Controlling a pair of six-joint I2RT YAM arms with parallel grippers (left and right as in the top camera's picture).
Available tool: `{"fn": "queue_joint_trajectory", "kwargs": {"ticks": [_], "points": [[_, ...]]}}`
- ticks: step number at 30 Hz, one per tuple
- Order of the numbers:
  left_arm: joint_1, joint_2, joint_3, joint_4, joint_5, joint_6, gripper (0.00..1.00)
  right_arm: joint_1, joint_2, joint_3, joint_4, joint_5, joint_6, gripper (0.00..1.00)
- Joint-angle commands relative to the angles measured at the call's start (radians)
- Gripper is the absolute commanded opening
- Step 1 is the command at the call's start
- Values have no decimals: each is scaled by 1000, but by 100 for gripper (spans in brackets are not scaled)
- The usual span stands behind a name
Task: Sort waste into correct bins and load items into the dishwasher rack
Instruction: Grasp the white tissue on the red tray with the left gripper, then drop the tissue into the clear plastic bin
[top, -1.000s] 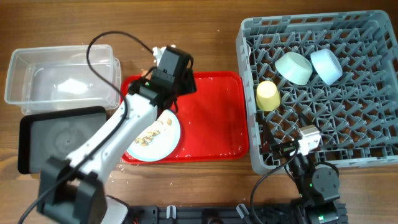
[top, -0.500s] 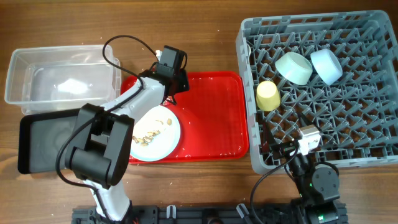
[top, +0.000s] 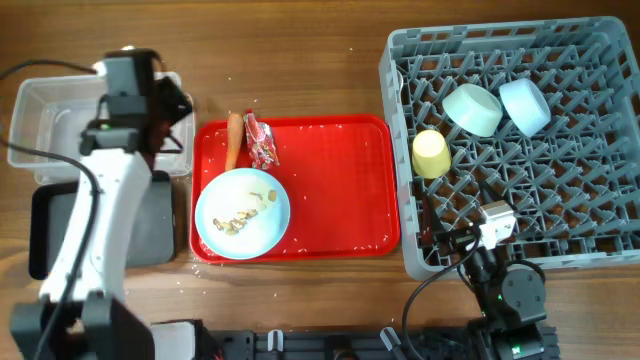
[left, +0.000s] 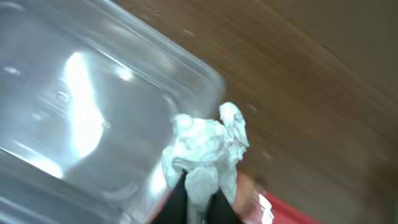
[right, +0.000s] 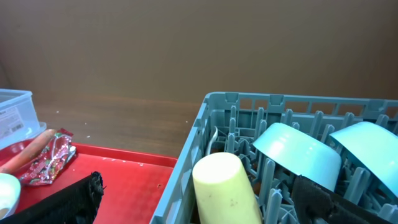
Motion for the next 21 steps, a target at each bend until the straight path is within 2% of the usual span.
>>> {"fn": "queue_joint_trajectory", "kwargs": {"ticks": [1,2,3,8,11,13,15,16,17,20,21], "points": [[98,100,-5,76,-13,-7,63,-5,-11,-3,5,7,11,100],[105,108,-4,92,10,-6,82,-5,-11,-3,5,7,11,100],[105,103,2,87,31,-6,85,-5,-11,-3,5,7,11,100],[5,46,26,0,195,-5,84,-5,-11,-3,5,7,11,100],[-154,66,17,-68,137,69,83,-5,-11,-3,5,7,11,100],[-261,109,9,-74,21,68,72,-5,-11,-3,5,7,11,100],[-302,117,9,-64,13,68,72,-5,-11,-3,5,7,11,100],[-316,117,9,-58,12,64,68,-5,-11,-3,5,7,11,100],[-328,109,12,-56,13,64,61,-5,-11,-3,5,7,11,100],[-338,76,20,-67,13,59,23,-5,-11,-3,5,7,11,100],[-337,60,20,-74,13,57,14,-5,-11,-3,5,7,11,100]]}}
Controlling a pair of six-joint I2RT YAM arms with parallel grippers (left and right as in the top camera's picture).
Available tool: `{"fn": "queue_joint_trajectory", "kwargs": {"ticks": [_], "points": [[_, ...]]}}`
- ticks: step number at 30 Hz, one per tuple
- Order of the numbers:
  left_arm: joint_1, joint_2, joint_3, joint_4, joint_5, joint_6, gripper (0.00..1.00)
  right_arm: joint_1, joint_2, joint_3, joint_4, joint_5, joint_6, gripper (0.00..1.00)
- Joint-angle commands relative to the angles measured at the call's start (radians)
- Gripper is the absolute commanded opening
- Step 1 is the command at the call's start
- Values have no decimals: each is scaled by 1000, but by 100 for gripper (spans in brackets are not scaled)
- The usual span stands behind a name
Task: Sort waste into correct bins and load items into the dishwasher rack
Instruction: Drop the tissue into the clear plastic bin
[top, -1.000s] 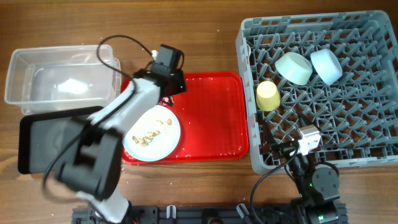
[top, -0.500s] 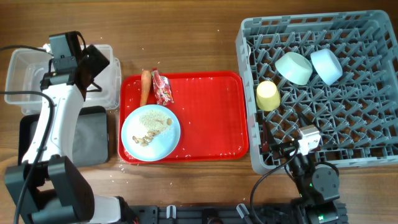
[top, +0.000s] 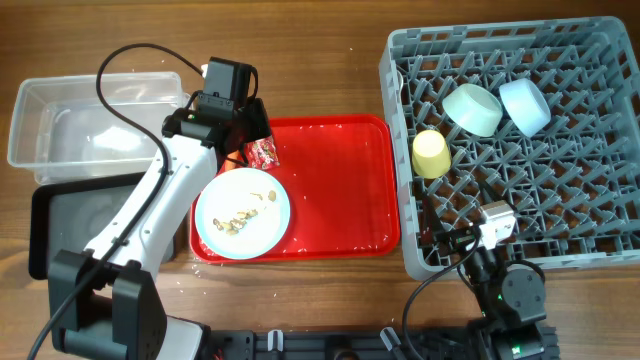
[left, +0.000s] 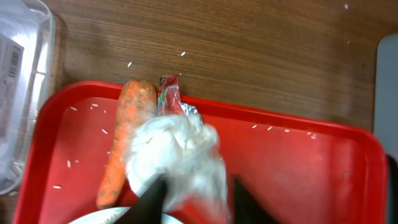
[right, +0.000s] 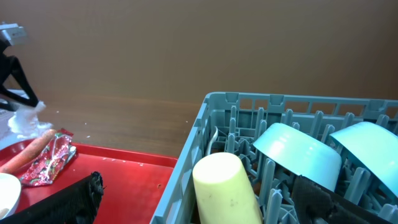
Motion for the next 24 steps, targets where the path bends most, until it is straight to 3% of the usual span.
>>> {"fn": "queue_joint_trajectory", "kwargs": {"ticks": [1,5,12,13,14,15,17,24], "points": [[0,-76,12,-19,-39,2,6,-5,-11,-3,5,7,11,100],[64,-154,13,-18,-42,-18,4,-5,-11,-3,5,7,11,100],[422,-170,0,26,-100,-45,4,-5,-11,-3,5,7,11,100],[462,-108,-16,96,-96,-43,20,-5,-11,-3,5,7,11,100],[476,-45,-14,120,-66,-35,91,-5,-11,-3,5,7,11,100],[479,12,4,92,-21,-5,100,-5,-11,-3,5,7,11,100],[470,54,76,-34,-14,-10,100,-5,-11,-3,5,7,11,100],[468,7,128,-65,-60,-2,100,-5,-11,-3,5,7,11,100]]}}
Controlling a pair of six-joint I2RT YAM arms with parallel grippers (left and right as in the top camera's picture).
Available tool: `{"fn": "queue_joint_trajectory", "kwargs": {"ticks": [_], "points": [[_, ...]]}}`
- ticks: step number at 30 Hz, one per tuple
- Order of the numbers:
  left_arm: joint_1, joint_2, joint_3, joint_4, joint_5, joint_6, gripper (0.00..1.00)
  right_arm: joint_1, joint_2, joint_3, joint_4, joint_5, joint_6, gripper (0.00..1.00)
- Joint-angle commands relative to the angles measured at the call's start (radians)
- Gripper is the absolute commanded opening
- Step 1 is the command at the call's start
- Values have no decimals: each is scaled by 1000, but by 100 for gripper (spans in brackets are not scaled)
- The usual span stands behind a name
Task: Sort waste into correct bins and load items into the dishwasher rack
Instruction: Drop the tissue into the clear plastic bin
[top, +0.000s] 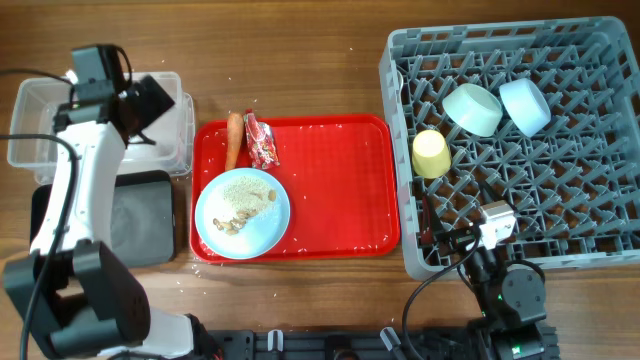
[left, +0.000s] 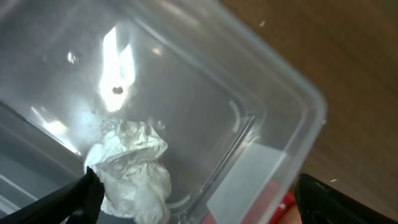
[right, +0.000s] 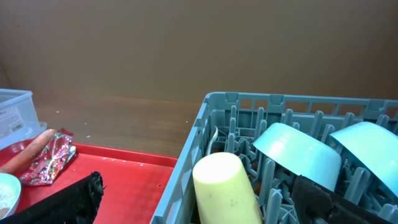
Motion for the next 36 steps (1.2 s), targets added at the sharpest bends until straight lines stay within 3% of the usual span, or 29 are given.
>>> {"fn": "queue_joint_trajectory", "kwargs": {"ticks": [1,2,5,6,7,8,9,13,14,15,16,17,18,19,21,22,23,24,25,26,27,28,30,31,32,33,34,36], "points": [[1,-40,25,-15,-16,16,81,-5,-11,-3,5,7,11,100],[0,-43,25,-29,-16,8,4,-5,-11,-3,5,7,11,100],[4,-43,25,-33,-17,-1,4,-5,-11,-3,5,7,11,100],[8,-43,25,-29,-17,-4,82,-5,-11,-3,5,7,11,100],[13,-43,25,-23,-17,-4,100,-5,-11,-3,5,7,11,100],[14,-43,25,-21,-17,-3,100,-5,-11,-3,5,7,11,100],[14,-43,25,-27,-17,14,4,-5,-11,-3,5,7,11,100],[14,-43,25,-51,-18,-4,4,-5,-11,-3,5,7,11,100],[14,-43,25,-49,-17,-4,32,-5,-11,-3,5,7,11,100],[14,-43,25,-46,-13,-4,100,-5,-11,-3,5,7,11,100],[14,-43,25,-45,1,-3,100,-5,-11,-3,5,7,11,100],[11,-43,25,-40,74,30,95,-5,-11,-3,5,7,11,100],[11,-43,25,-42,212,162,15,-5,-11,-3,5,7,11,100],[16,-43,25,-51,209,187,4,-5,-11,-3,5,7,11,100],[35,-43,25,-126,-184,-99,4,-5,-11,-3,5,7,11,100],[47,-43,25,-142,-99,-182,4,-5,-11,-3,5,7,11,100],[58,-43,25,-84,142,-27,4,-5,-11,-3,5,7,11,100],[60,-37,25,-45,190,95,4,-5,-11,-3,5,7,11,100],[68,-37,25,-52,20,-24,4,-5,-11,-3,5,7,11,100],[91,-37,25,-38,85,-58,4,-5,-11,-3,5,7,11,100],[114,-33,25,12,453,232,4,-5,-11,-3,5,7,11,100],[131,-27,25,7,558,344,4,-5,-11,-3,5,7,11,100],[154,-28,25,-66,154,-2,4,-5,-11,-3,5,7,11,100],[159,-25,25,-60,251,152,4,-5,-11,-3,5,7,11,100],[160,-25,25,-108,173,140,4,-5,-11,-3,5,7,11,100],[160,-26,25,-143,45,14,4,-5,-11,-3,5,7,11,100],[157,-26,25,-144,46,10,4,-5,-11,-3,5,7,11,100],[143,-24,25,-84,468,388,4,-5,-11,-3,5,7,11,100]]}}
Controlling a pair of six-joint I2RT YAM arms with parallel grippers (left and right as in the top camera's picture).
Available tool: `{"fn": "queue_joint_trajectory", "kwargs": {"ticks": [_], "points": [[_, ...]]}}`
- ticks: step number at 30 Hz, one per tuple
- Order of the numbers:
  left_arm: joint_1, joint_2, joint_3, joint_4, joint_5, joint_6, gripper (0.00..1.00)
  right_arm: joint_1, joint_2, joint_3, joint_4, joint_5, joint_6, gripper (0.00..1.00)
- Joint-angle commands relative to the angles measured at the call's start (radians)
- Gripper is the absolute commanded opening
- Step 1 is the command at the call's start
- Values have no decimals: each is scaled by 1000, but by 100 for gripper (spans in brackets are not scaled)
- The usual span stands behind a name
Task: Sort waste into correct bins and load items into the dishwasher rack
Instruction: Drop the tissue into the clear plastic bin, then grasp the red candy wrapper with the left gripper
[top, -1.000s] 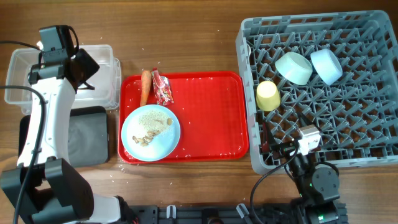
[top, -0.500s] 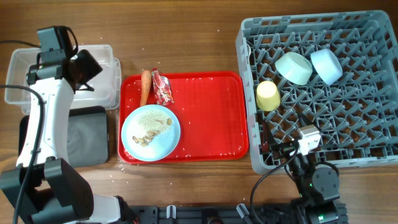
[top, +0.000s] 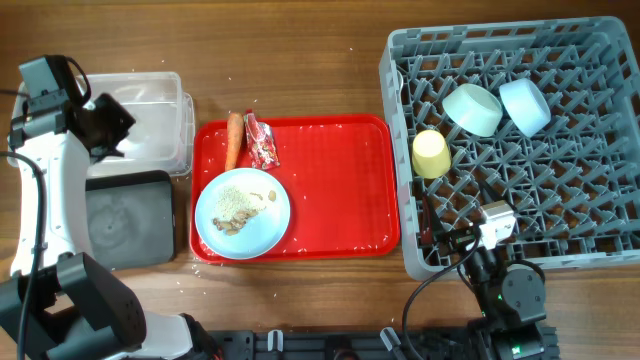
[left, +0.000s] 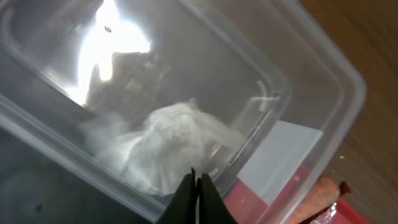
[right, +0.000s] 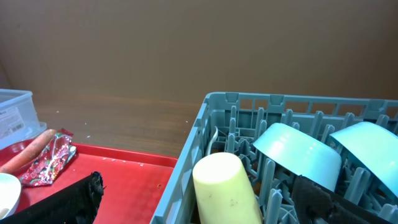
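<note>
In the left wrist view a crumpled white tissue (left: 165, 140) lies inside the clear plastic bin (top: 150, 90). My left gripper (left: 199, 190) hangs over the bin's near wall, its fingers pressed shut with nothing seen between them. The red tray (top: 340, 190) holds a carrot (top: 234, 140), a foil wrapper (top: 262, 140) and a pale blue plate (top: 243, 212) with food scraps. My right gripper (right: 211, 199) stands wide open at the near edge of the grey dish rack (top: 590, 250), with a yellow cup (right: 227, 183) lying in the rack between its fingers.
A black bin (top: 120, 215) sits in front of the clear bin, left of the tray. Two pale blue bowls (top: 472, 108) (top: 524, 105) stand in the rack's far part. A white label (left: 280, 155) is stuck on the clear bin's wall.
My left gripper, open above the tissue in the clear bin, is now shut, and the arm stands further left. The tissue still lies in the bin. The right arm has not moved.
My left gripper was shut on the white tissue at the clear bin's corner, then held it over the carrot and wrapper on the tray. Later it was open over the bin with the tissue lying inside. Now it is shut above the bin.
</note>
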Motion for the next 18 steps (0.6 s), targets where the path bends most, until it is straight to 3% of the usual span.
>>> {"fn": "queue_joint_trajectory", "kwargs": {"ticks": [1,2,3,4,5,6,7,8,9,10,11,13,15,18], "points": [[-14,0,8,61,327,260,4,-5,-11,-3,5,7,11,100],[-21,-6,8,20,-22,-71,4,-5,-11,-3,5,7,11,100],[-30,-8,8,-12,-187,-199,4,-5,-11,-3,5,7,11,100],[-37,-8,8,25,-109,-95,4,-5,-11,-3,5,7,11,100],[-43,-4,8,77,222,254,4,-5,-11,-3,5,7,11,100],[-43,-6,8,59,116,130,4,-5,-11,-3,5,7,11,100],[-45,-11,8,6,-122,-89,4,-5,-11,-3,5,7,11,100],[-56,-11,8,-42,-303,-211,4,-5,-11,-3,5,7,11,100],[-68,-9,8,-16,-261,-94,4,-5,-11,-3,5,7,11,100],[-77,-6,8,18,-125,94,4,-5,-11,-3,5,7,11,100],[-83,-7,8,21,-33,172,4,-5,-11,-3,5,7,11,100],[-84,-11,8,19,-3,63,4,-5,-11,-3,5,7,11,100],[-113,-14,8,10,161,151,6,-5,-11,-3,5,7,11,100],[-209,-17,8,-50,163,158,24,-5,-9,-3,5,7,11,100]]}}
